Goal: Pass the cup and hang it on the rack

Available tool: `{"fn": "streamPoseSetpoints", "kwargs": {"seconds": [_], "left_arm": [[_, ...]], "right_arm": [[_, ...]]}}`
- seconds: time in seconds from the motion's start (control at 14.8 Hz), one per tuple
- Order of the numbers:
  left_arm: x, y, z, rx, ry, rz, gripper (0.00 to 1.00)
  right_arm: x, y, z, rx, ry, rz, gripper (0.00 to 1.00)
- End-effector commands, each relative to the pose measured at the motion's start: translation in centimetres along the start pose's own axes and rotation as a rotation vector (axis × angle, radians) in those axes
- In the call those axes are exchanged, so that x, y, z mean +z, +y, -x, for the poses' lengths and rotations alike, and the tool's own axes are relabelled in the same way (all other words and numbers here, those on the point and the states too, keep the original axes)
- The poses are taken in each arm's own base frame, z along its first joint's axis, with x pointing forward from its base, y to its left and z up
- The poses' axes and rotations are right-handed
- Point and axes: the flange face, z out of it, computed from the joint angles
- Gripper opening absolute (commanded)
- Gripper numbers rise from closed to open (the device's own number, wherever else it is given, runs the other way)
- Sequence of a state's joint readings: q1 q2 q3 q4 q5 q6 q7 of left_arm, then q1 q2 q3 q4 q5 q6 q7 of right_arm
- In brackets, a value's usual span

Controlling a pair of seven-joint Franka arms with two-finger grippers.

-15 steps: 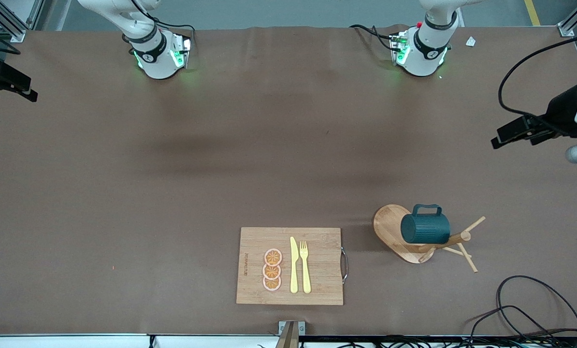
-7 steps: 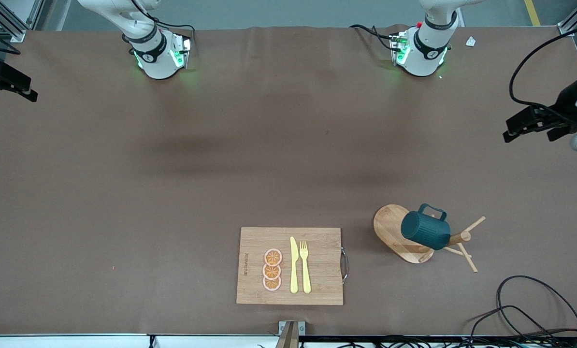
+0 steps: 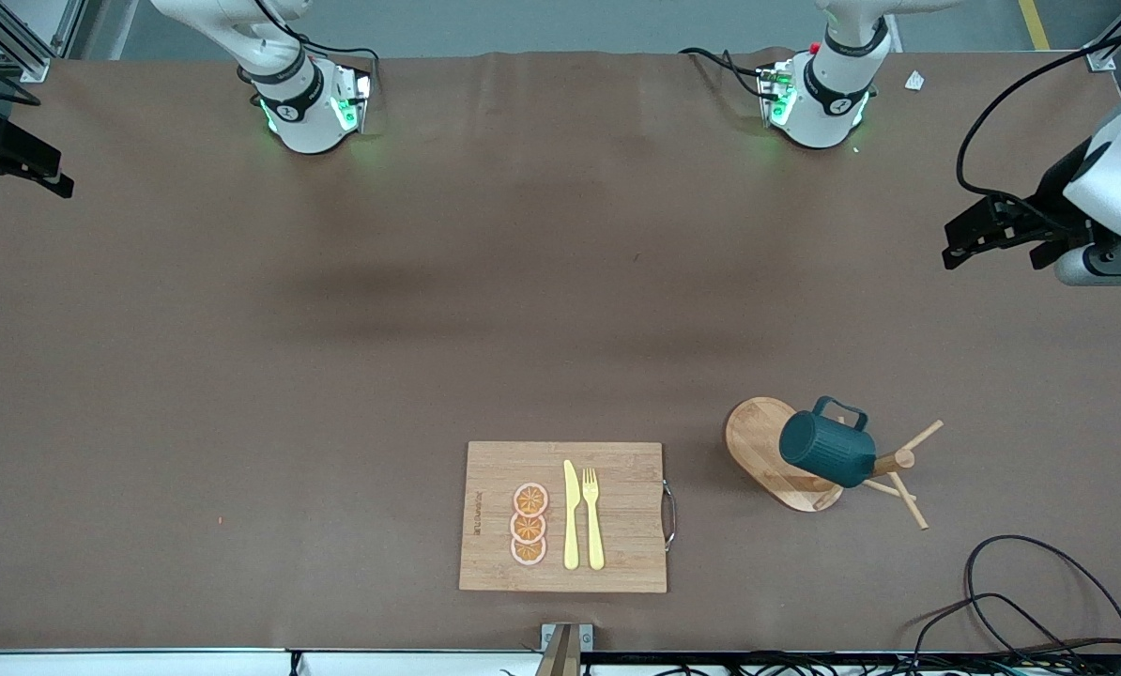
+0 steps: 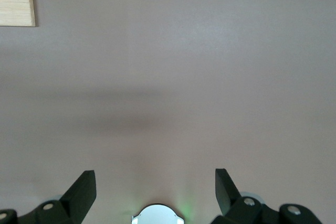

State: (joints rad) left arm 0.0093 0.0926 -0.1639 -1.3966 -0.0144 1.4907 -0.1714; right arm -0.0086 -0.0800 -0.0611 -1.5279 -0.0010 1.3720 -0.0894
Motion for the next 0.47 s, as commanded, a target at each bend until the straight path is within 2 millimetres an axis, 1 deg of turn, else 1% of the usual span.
{"fn": "streamPoseSetpoints", "kwargs": {"seconds": [0.0,0.27,0.41], "left_arm": [[-1.4,1.8,1.3,-0.056,0.005,-0.022,1.00],[-1.3,0.1,1.1,0.026,-0.004,-0.008,1.00],[-1.0,-0.1,1.3,0.023,-0.011,-0.010,1.00]], "right_arm": [[-0.2,0.1,0.3,-0.035,0.009,-0.004,1.00],[-0.2,0.1,0.3,-0.034,0.009,-0.007,1.00],[-0.2,0.0,0.3,-0.033,0.010,-0.024,1.00]]}}
